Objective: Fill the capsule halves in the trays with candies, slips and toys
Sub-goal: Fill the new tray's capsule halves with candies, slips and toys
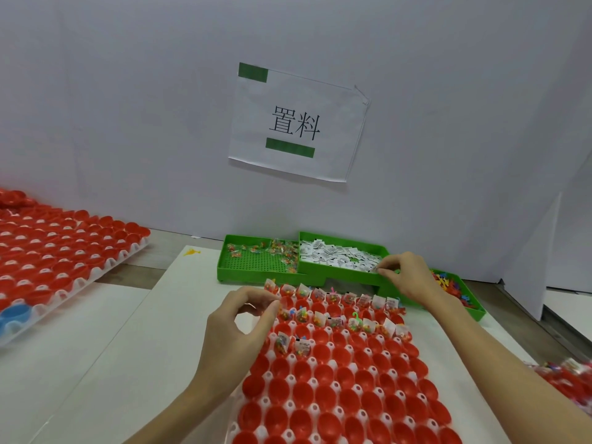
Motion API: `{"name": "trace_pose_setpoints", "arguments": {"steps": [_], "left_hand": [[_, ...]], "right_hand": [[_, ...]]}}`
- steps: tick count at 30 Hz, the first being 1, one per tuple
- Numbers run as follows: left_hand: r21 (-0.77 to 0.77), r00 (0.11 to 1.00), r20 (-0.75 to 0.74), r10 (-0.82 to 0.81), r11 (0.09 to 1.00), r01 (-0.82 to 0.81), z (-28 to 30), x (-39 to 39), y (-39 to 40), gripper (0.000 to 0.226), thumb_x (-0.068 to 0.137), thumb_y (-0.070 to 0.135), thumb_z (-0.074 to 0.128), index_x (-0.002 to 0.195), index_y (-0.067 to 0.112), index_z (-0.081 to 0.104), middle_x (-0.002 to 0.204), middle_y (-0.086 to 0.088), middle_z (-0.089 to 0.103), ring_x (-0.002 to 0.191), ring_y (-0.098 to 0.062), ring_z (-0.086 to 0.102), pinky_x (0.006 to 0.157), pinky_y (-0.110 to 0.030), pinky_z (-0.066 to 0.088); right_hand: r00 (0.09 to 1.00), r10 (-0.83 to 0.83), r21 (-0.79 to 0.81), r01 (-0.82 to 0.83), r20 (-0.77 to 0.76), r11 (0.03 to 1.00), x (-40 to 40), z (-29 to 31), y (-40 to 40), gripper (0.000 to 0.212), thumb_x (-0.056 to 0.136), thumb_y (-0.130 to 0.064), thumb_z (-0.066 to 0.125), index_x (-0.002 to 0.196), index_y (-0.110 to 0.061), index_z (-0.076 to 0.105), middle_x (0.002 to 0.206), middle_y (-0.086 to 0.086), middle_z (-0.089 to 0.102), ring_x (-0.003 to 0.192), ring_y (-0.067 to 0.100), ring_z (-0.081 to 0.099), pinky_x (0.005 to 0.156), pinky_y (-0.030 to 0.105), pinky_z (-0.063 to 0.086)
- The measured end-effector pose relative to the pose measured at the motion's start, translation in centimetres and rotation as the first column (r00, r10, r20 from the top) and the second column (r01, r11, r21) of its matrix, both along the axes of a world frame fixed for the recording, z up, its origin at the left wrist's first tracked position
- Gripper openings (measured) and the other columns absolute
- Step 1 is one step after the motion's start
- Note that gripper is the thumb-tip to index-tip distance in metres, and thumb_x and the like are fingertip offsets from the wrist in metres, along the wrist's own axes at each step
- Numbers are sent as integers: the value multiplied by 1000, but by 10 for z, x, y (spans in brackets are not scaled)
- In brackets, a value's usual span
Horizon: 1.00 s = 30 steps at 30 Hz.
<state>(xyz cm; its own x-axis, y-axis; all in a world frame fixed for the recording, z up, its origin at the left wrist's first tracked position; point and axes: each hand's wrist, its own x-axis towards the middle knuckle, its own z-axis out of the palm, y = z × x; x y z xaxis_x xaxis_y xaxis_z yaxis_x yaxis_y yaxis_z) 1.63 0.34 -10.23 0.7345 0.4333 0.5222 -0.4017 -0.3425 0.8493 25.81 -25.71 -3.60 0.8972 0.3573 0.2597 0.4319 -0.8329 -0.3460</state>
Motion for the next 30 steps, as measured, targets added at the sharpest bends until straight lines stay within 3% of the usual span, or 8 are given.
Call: {"name": "trace_pose_setpoints", "arguments": {"steps": [3, 7, 9, 12, 16, 20, 24, 30], "left_hand": [[23, 1000, -12, 5, 1000, -4, 3, -1, 1, 7, 87, 29, 77, 94, 31, 76, 94, 9, 75, 94, -18, 68, 82, -21, 53], [11, 1000, -30, 2, 1000, -1, 11, -5, 3, 14, 82, 38, 77, 95, 38, 79, 95, 16, 76, 97, -9, 70, 84, -13, 51], [-14, 999, -36, -15, 1000, 14, 14, -5, 3, 14, 81, 36, 78, 95, 38, 80, 97, 15, 77, 96, -5, 72, 85, -11, 51], [-34, 998, -58, -31, 999, 29, 16, -6, 1, 10, 84, 28, 80, 92, 35, 80, 96, 13, 77, 94, -4, 74, 85, -11, 53], [-1, 992, -97, -81, 997, 81, 19, -11, -6, 9, 86, 28, 80, 90, 36, 80, 96, 14, 78, 98, -10, 71, 84, -14, 51], [-52, 981, -69, -181, 983, 177, 21, -15, -17, 9, 87, 22, 79, 90, 31, 80, 94, 6, 79, 92, -17, 73, 82, -23, 57], [-96, 971, -51, -236, 968, 230, 22, -18, -21, 13, 85, 23, 80, 96, 29, 79, 91, 0, 79, 86, -18, 76, 79, -27, 61], [35, 960, -78, -270, 961, 273, 18, -16, -22, 13, 85, 23, 76, 96, 29, 80, 92, 0, 77, 87, -20, 74, 79, -26, 58]], "right_hand": [[999, -22, 126, 15, 50, 992, -6, 2, 1, 15, 95, -20, 70, 105, -13, 79, 107, 3, 77, 90, 11, 62, 85, 28, 48], [1000, -6, 374, 6, -2, 927, -32, 9, 9, 13, 94, -22, 71, 103, -17, 80, 95, -1, 78, 85, 13, 69, 76, 23, 48], [995, 70, 477, -27, -74, 879, -59, 12, 19, 8, 91, -23, 76, 98, -21, 79, 83, -3, 77, 79, 15, 72, 70, 24, 52], [956, 258, 598, -125, -142, 792, -106, 12, 33, 7, 87, -18, 80, 92, -22, 80, 82, -1, 79, 77, 17, 76, 68, 21, 59], [873, 444, 653, -219, -200, 725, -159, 13, 47, 9, 88, -16, 80, 91, -25, 82, 84, 1, 79, 79, 18, 77, 70, 19, 59], [831, 520, 682, -265, -196, 681, -187, 5, 56, 8, 89, -9, 77, 92, -15, 81, 81, 5, 79, 76, 20, 77, 70, 22, 60], [813, 542, 721, -244, -212, 649, -192, -2, 53, 9, 92, -6, 74, 98, -8, 79, 85, 8, 79, 81, 23, 78, 75, 25, 61], [784, 565, 725, -229, -258, 649, -190, -8, 43, 12, 94, -7, 71, 104, -8, 79, 89, 9, 79, 83, 23, 77, 76, 25, 60]]}}
